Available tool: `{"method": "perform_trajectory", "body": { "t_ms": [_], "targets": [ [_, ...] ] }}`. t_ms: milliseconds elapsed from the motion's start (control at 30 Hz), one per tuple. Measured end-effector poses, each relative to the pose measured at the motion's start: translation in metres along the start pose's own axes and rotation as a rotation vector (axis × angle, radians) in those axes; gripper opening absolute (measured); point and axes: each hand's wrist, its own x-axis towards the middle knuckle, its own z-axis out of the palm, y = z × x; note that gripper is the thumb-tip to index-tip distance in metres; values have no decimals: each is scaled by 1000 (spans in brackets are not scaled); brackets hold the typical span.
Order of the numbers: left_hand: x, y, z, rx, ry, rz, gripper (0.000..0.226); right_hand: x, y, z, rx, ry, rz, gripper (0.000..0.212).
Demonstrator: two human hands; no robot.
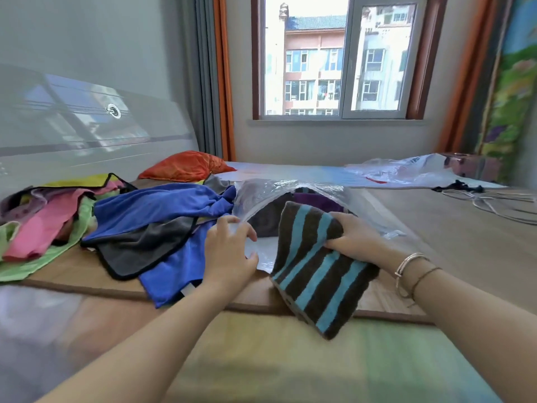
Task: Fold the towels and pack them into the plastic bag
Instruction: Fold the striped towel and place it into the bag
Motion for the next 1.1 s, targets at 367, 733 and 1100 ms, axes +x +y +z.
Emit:
{"method": "perform_trajectory", "body": {
  "t_ms": [367, 733, 1100],
  "targets": [
    [72, 3, 38, 273, 22, 27, 64, 94, 17, 45, -948, 221, -373, 54],
    [32, 21, 102, 158, -68, 385, 47, 153, 42, 18, -974, 332, -81, 31],
    [57, 3, 187, 309, -629, -63, 62, 186, 85, 85, -582, 312, 130, 74]
  ]
}}
